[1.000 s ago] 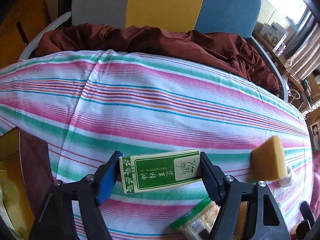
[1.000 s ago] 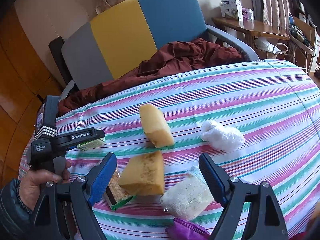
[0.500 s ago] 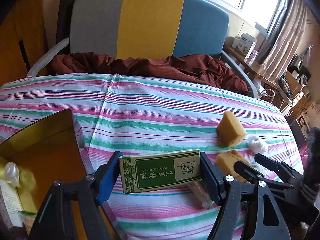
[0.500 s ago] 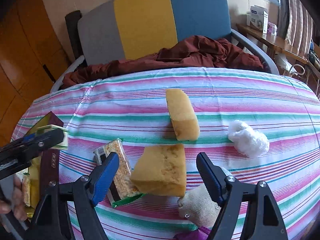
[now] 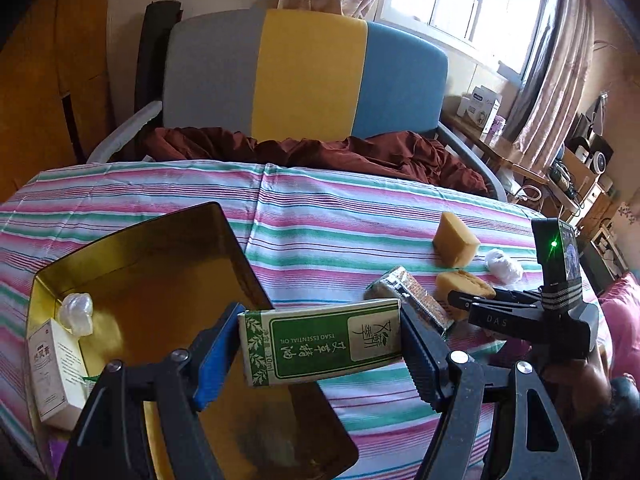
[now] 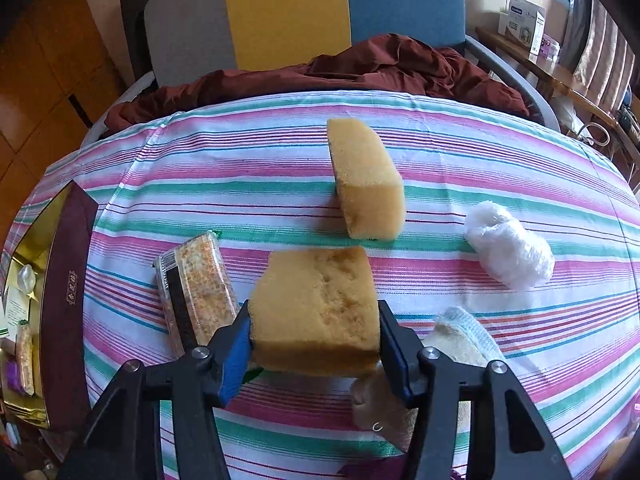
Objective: Organize objects
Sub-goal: 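Lift the green box with the left gripper while the right gripper grasps the yellow sponge, then carry the green box into the gold box and open the left gripper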
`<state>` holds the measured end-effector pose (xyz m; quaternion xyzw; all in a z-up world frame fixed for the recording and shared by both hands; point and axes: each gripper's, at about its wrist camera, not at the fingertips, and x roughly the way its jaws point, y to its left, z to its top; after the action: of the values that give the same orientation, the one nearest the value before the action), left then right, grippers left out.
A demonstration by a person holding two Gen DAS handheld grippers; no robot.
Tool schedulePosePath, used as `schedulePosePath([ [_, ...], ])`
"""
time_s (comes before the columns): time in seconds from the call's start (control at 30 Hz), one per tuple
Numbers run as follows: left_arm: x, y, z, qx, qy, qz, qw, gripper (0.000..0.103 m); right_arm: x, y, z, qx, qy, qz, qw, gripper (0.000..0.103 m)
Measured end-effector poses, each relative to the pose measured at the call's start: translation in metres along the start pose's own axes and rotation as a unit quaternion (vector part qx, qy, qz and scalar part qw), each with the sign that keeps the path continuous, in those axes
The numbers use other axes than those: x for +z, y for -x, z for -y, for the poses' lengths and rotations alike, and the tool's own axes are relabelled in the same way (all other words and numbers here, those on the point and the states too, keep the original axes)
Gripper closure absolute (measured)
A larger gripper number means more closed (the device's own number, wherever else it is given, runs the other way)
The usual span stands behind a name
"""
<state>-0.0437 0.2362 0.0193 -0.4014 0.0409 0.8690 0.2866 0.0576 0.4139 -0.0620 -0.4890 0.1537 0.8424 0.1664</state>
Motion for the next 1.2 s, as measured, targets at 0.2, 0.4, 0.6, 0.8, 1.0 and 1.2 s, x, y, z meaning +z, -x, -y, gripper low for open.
schedulePosePath([
  [0.2,-0.021,0.024,-0.036,0.023,0.014,0.011,0.9996,0.027,-0.005,-0.002,-0.006,-0.023,0.019,0.0,1.0,0.047],
  [0.4,-0.034,0.056,-0.096,0.046,0.078,0.023,0.9956,0.027,-0.01,-0.004,-0.014,-0.046,0.044,0.002,0.998,0.047],
  [0.6,-0.054,0.073,-0.155,0.096,0.129,0.028,0.9866,0.027,-0.013,-0.005,-0.016,-0.058,0.05,0.005,0.997,0.048],
  [0.8,-0.06,0.066,-0.167,0.11,0.139,0.025,0.9838,0.027,-0.014,-0.006,-0.018,-0.065,0.056,0.004,0.996,0.048],
  [1.0,-0.052,0.055,-0.15,0.111,0.103,0.026,0.9881,0.027,-0.015,-0.006,-0.021,-0.069,0.058,0.004,0.996,0.048],
  [1.2,-0.044,0.044,-0.143,0.118,0.086,0.019,0.9891,0.027,-0.015,-0.006,-0.021,-0.072,0.062,0.003,0.995,0.048],
])
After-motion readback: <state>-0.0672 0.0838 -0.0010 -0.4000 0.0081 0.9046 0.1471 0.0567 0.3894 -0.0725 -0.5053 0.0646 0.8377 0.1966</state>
